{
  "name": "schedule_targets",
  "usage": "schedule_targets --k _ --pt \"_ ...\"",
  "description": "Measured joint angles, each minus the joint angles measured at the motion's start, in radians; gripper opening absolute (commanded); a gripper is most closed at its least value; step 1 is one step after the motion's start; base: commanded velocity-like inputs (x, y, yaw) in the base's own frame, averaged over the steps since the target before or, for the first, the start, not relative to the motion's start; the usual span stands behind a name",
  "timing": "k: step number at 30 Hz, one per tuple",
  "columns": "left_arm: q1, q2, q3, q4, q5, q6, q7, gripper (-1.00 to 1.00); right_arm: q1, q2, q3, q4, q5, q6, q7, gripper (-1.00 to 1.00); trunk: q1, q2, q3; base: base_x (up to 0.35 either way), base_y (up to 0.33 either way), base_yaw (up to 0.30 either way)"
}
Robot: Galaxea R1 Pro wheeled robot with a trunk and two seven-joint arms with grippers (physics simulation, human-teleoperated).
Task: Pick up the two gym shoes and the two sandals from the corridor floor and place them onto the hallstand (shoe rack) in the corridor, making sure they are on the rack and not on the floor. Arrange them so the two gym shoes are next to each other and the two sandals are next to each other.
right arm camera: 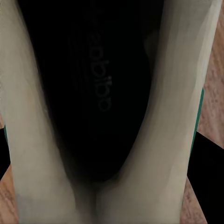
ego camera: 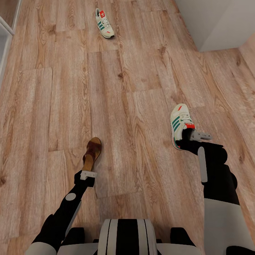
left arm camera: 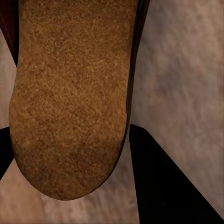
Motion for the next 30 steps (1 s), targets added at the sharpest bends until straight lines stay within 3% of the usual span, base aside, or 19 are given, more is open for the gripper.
schedule_targets --k 22,30 --pt "-0.001 -0.002 0.0 -0.009 0.001 0.004 0.001 -1.0 0.0 0.0 0.002 0.0 -0.001 0.0 0.0 -1.0 -0.01 0.005 0.081 0.0 0.0 0.0" --pt "-0.002 -0.01 -0.005 -0.09 0.003 0.058 0.002 -1.0 0.0 0.003 0.003 0.0 0.0 0.0 0.0 -1.0 -0.013 0.007 0.112 0.0 0.0 0.0"
